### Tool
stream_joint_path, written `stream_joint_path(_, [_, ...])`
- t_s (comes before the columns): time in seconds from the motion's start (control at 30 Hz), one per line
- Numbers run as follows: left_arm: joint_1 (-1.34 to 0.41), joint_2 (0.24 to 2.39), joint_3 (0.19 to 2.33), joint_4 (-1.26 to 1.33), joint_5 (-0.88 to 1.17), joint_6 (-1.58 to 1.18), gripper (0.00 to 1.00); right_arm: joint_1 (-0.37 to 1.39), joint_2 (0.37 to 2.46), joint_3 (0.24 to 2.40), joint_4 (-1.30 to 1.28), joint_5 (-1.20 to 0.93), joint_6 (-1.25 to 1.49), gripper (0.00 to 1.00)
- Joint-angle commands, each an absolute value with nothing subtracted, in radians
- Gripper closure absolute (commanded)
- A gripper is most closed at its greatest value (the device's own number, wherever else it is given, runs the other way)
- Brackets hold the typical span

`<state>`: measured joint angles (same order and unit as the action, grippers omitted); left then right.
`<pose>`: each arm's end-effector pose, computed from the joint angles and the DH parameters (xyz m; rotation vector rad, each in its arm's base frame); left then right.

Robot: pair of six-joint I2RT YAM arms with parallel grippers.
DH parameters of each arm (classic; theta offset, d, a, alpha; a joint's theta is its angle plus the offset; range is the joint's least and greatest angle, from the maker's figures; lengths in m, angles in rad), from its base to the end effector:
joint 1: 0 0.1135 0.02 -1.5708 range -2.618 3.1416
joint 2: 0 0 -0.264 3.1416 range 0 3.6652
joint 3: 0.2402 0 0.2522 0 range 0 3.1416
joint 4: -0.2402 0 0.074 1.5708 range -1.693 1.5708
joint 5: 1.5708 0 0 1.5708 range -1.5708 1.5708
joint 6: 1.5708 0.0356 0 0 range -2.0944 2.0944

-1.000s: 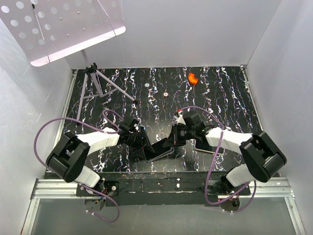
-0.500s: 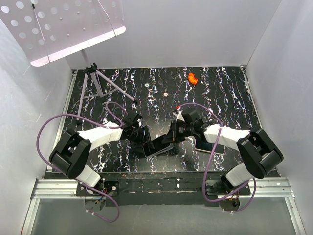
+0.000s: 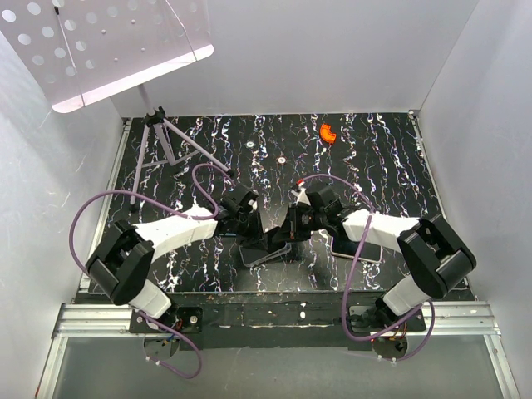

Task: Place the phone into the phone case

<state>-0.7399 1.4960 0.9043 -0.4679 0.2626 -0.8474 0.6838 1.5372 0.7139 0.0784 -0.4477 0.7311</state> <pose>0.2080 -0.2024 0.1954 -0.0551 2.8609 -0.7976 0.2225 0.2012 0.1666 -0.1935 2.5495 1.1647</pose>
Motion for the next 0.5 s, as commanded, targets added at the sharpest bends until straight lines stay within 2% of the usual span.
stream_joint_path(0.0, [-0.747, 1.520, 0.913, -0.453, 0.249, -0.862, 0.99, 0.692, 1.640, 0.678, -0.140, -0.121, 0.621, 0.99])
stream_joint_path(0.47, [-0.747, 1.421, 0.776, -0.512, 0.195, -0.922, 1.00, 0.690, 1.758, 0.765, -0.252, -0.107, 0.607, 0.99])
